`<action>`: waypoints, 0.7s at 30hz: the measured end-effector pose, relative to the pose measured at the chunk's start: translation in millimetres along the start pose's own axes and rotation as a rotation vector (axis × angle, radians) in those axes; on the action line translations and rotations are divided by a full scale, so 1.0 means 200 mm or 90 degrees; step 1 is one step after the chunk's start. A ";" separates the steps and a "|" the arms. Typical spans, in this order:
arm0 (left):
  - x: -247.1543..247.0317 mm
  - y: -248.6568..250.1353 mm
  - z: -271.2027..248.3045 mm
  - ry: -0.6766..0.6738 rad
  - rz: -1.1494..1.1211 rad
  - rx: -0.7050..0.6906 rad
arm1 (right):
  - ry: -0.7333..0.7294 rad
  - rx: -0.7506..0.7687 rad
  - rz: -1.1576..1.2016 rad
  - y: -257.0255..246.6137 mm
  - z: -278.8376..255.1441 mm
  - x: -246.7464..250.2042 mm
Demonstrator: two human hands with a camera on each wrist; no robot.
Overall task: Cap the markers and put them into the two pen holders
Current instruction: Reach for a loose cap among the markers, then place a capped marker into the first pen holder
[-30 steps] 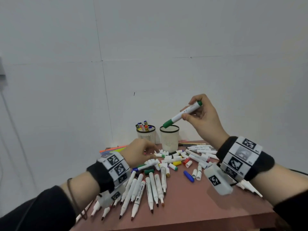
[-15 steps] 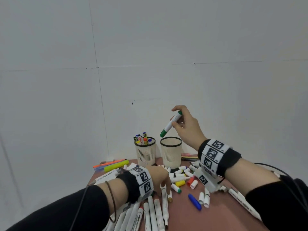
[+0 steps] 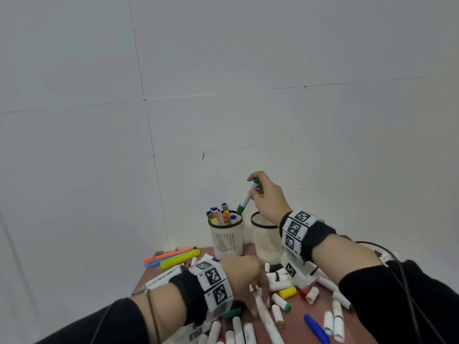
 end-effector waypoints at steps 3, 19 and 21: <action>0.07 -0.06 -0.08 0.067 -0.107 0.040 | -0.045 -0.018 -0.013 0.03 0.02 -0.05; 0.08 -0.14 -0.58 0.502 -0.776 0.143 | -0.116 -0.061 -0.129 0.12 -0.03 -0.31; 0.04 -0.13 -0.61 0.522 -0.856 0.150 | -0.182 -0.057 -0.175 0.14 -0.03 -0.34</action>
Point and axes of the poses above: each hand's wrist, its own z-axis towards the middle knuckle, its own x-axis out of the back of the hand, y = z × x, the point moved 2 cm from there along z, towards the middle knuckle, and after that the axes turned 9 degrees about x, right-handed, at the moved point
